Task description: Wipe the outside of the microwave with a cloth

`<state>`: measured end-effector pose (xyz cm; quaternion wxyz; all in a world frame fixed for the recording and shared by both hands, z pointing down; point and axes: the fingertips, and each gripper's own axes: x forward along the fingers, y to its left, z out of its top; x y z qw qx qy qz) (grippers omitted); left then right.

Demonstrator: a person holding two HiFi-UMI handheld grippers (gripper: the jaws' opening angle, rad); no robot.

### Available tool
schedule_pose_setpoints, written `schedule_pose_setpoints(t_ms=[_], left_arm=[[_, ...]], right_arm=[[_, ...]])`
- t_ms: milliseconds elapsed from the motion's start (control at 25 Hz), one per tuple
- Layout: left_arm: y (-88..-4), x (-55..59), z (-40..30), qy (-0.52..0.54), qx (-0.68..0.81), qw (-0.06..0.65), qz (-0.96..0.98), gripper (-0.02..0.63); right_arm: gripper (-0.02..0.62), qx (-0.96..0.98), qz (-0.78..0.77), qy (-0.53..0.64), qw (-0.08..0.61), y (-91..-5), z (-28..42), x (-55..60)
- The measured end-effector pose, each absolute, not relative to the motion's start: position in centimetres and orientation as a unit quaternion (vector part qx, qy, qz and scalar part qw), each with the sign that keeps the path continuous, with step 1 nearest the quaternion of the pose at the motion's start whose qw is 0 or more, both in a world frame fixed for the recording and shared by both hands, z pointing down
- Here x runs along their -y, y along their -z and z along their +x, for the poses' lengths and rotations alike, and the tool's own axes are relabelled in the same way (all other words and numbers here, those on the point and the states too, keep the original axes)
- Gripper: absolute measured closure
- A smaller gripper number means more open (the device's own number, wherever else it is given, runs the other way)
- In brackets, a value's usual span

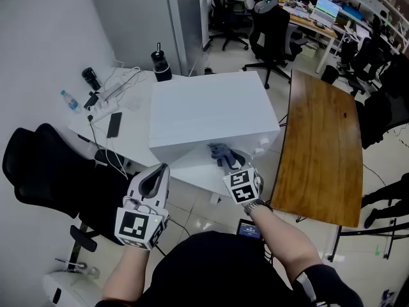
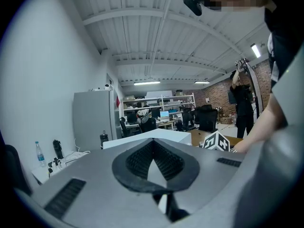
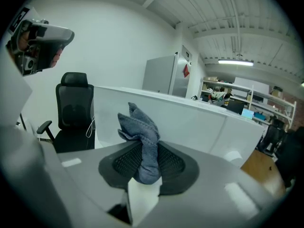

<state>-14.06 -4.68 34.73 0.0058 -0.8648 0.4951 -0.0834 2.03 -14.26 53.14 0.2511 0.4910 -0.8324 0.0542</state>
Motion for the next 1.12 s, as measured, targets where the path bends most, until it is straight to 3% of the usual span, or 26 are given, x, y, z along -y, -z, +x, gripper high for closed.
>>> schedule_pose_setpoints(t_ms=[1120], left_arm=[[-35.0, 2.4, -1.8, 0.099, -0.499, 0.002, -0.861, 0.606]], right_arm=[[0.499, 0.816, 0.523, -0.070, 0.235, -52.8, 17.2, 13.6]])
